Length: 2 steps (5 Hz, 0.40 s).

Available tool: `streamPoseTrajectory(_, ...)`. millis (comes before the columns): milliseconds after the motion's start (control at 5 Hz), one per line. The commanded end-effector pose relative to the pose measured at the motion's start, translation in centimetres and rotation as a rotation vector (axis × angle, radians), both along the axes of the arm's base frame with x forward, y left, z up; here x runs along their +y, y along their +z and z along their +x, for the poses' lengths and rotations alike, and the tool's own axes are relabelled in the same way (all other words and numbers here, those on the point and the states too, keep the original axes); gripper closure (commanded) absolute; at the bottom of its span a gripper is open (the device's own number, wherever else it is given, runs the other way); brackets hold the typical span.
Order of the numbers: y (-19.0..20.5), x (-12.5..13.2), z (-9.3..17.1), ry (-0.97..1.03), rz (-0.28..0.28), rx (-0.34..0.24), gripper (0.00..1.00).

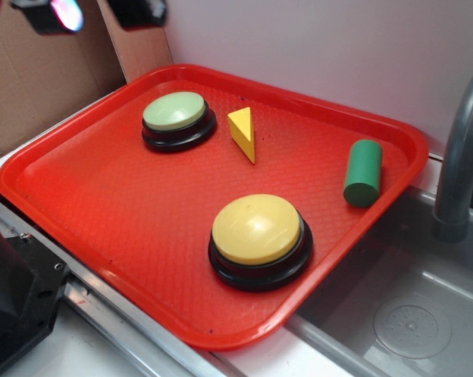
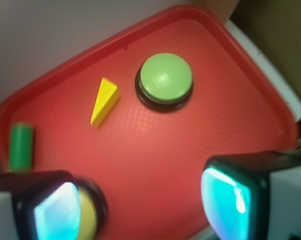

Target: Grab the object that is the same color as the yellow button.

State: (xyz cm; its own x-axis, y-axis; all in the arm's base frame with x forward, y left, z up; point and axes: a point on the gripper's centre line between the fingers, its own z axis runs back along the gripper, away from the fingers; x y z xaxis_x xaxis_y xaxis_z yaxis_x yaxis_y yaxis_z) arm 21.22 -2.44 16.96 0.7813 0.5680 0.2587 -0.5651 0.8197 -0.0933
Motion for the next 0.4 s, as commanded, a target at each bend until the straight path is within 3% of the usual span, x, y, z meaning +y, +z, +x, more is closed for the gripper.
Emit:
streamPoseTrajectory(0, -5.7, 0.8, 6.1, 0.159, -0.031, -0.068, 0.00)
streamPoseTrajectory(200, -7.8, 0.8, 7.4, 0.183, 0.017, -0.059, 0.00)
